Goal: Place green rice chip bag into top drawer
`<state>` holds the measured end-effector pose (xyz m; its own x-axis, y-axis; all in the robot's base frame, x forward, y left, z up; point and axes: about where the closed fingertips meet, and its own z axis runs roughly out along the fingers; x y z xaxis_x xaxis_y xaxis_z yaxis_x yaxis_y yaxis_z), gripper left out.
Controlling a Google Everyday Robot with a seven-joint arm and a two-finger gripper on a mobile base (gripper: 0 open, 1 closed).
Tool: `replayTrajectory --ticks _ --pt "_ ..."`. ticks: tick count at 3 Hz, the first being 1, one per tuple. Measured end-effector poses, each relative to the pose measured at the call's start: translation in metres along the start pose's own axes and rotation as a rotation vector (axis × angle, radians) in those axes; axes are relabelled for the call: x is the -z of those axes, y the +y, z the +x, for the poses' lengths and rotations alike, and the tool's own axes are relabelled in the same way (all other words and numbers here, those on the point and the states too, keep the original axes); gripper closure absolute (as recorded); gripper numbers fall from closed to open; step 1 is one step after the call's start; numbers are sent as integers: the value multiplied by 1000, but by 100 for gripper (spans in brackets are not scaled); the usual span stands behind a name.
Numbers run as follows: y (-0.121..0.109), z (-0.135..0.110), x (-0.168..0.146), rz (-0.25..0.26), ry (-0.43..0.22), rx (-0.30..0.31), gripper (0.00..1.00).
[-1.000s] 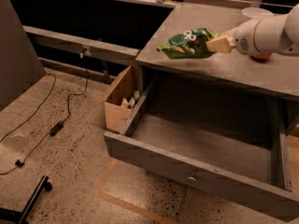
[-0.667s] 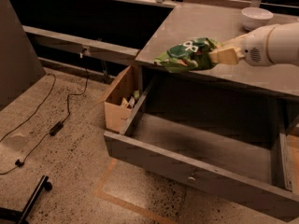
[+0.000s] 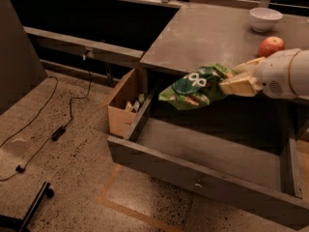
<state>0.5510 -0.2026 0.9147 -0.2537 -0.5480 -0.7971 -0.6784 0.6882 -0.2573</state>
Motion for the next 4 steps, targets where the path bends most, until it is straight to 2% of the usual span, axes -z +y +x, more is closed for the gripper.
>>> replayTrajectory --ticks 1,2,3,4 --pt "20 41 -11 47 90 13 100" --pt "33 86 -25 85 175 1 100" --pt "41 116 -47 94 224 -3 85" --pt "41 129 -67 97 242 -15 62"
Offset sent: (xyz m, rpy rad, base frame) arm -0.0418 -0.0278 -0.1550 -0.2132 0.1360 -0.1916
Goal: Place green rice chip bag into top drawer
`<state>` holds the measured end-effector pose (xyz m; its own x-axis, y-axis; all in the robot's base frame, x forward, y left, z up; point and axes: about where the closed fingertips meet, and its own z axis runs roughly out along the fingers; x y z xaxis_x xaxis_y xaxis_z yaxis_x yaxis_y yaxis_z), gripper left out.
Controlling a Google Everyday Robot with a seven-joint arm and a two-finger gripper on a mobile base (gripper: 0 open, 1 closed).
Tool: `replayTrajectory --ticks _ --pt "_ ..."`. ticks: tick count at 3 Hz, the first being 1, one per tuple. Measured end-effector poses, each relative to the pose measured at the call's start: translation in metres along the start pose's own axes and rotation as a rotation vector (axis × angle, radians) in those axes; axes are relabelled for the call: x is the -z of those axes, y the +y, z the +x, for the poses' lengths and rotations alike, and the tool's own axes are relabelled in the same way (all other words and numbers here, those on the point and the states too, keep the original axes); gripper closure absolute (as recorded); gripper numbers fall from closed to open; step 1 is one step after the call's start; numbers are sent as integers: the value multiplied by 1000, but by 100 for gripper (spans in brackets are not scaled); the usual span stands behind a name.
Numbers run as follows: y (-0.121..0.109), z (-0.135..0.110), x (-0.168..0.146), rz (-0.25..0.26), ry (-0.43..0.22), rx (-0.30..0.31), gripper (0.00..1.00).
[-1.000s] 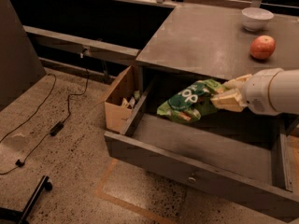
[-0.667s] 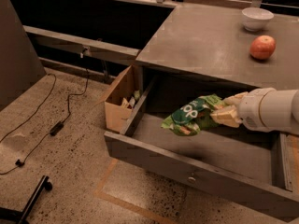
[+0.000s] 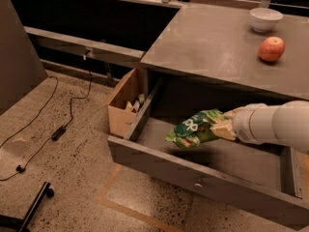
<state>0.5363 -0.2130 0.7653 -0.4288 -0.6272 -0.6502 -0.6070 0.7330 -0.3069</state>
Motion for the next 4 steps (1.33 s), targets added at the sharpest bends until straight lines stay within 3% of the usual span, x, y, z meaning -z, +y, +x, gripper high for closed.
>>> replayTrajectory --ticks 2,3,4 --pt "7 -10 -31 -16 8 -31 15" --pt "5 -24 -30 -32 -26 -71 15" --pt "-5 -44 -12 -79 -90 -130 39"
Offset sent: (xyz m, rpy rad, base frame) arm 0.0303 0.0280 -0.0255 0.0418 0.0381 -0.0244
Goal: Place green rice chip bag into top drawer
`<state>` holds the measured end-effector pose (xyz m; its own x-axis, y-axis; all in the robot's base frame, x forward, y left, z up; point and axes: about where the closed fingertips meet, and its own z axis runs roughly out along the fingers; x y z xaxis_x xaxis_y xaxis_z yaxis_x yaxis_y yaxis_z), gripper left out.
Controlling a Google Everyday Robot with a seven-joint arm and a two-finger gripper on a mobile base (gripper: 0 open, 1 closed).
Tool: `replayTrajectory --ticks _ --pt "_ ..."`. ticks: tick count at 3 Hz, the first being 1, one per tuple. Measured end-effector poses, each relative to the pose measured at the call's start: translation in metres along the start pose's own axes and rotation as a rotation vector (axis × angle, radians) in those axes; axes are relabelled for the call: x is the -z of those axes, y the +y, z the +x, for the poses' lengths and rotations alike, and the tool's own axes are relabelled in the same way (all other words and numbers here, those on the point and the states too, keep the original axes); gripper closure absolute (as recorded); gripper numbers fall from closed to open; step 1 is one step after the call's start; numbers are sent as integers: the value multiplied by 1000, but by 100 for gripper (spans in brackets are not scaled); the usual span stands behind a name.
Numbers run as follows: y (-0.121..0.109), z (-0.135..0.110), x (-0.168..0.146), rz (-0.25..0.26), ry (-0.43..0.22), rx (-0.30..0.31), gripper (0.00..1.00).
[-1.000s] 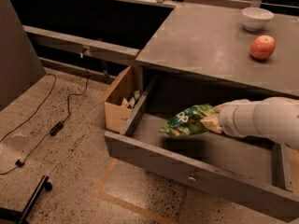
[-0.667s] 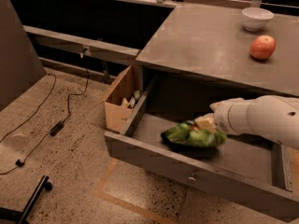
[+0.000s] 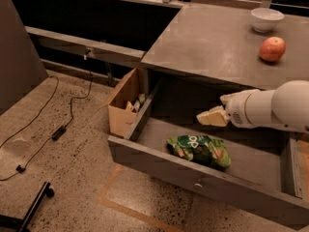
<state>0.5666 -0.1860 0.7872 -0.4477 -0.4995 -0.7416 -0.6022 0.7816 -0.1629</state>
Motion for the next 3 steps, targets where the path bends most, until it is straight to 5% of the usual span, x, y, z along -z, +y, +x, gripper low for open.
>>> replayTrajectory --ticks 2,3 --pt "-43 -66 89 -86 -195 -31 86" --pt "-56 -94 109 -63 -247 -7 87"
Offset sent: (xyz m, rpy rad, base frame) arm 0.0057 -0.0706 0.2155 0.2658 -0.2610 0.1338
